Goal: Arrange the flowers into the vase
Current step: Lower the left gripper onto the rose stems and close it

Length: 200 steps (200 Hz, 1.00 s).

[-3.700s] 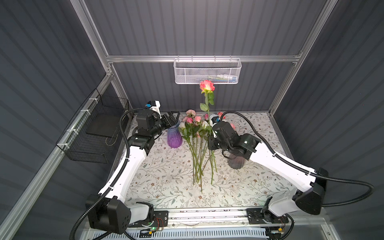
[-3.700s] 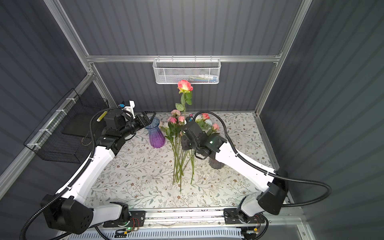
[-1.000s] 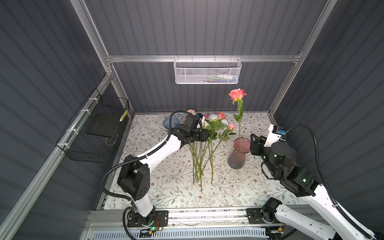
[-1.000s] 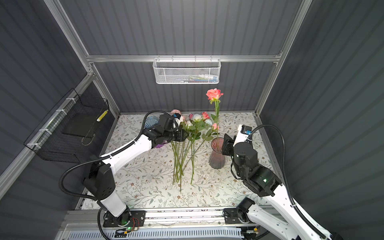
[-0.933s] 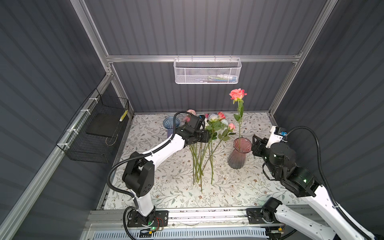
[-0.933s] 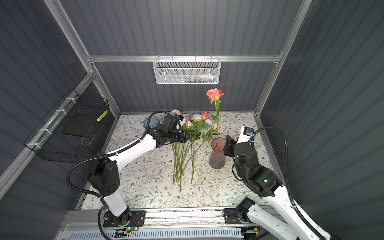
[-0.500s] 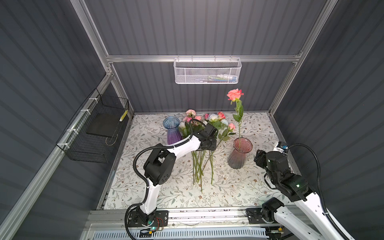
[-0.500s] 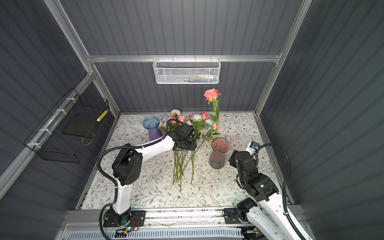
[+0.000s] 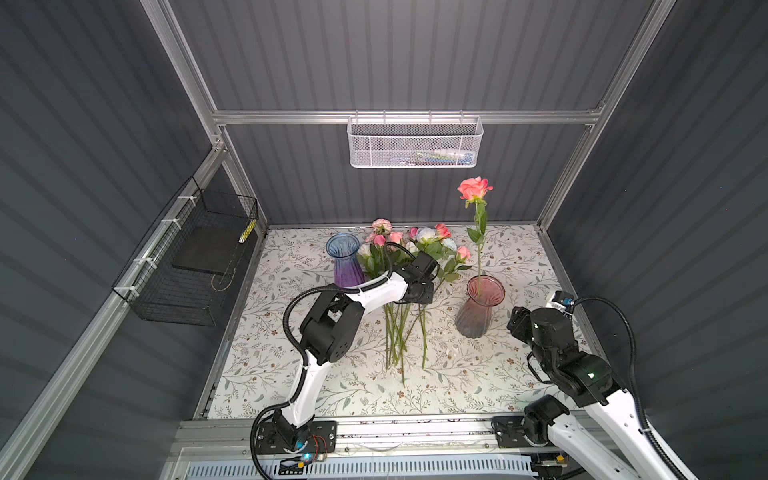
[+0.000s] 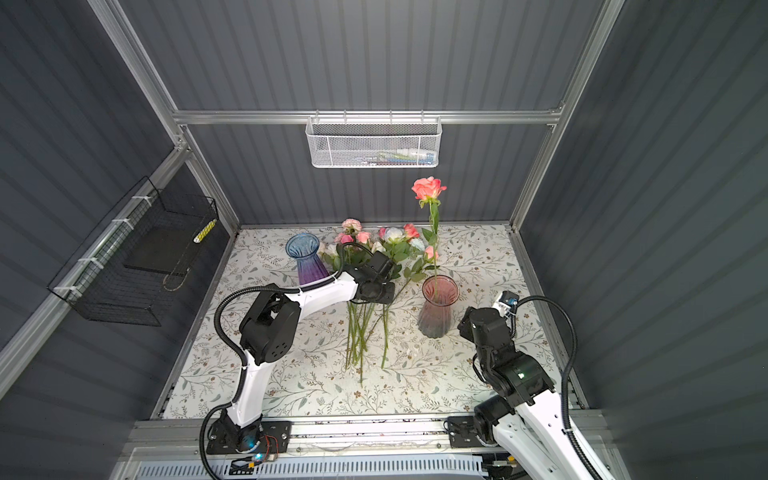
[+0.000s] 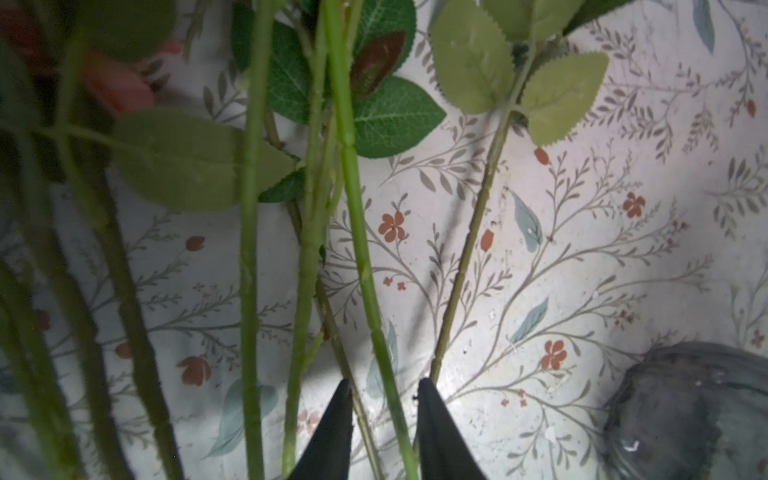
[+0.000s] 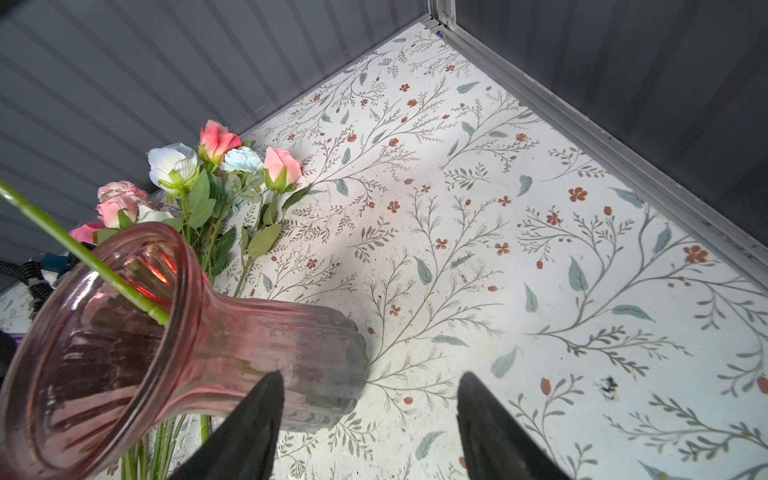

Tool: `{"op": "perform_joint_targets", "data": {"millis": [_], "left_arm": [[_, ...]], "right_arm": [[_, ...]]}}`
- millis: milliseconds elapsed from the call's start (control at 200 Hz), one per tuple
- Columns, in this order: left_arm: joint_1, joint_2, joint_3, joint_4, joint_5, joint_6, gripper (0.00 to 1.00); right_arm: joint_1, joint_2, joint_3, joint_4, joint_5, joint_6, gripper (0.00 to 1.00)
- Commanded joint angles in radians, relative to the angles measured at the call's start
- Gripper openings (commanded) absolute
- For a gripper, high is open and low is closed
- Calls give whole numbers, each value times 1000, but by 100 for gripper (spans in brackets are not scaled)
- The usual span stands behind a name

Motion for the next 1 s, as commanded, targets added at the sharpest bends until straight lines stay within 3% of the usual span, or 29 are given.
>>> {"op": "perform_joint_targets", "data": {"millis": [0,85,165,305,420,580,995], "left_arm": [[-2,14,43,-7,-15,11,21],[-1,6,41,4,-7,21,24],[-1,7,41,18,2,34,34],[0,41,73,-8,-11,48,37],[0,58,82,-18,-32,53,32],[1,92,122,-14,-36,76,16],[23,0,111,-15,-4,73,1]], "right_arm": [[-6,-20,-11,-17,1,-2,68],[-7,-28,-9,-20,1,-7,68],[-7,-36,-9,-23,2,-10,68],[-7,-41,-9,-32,6,-12,68],[-8,-49,-10,-37,6,-15,68],[-8,-54,-31,-23,6,-17,68],[-10,-46,-8,-11,-1,-30,68]]}}
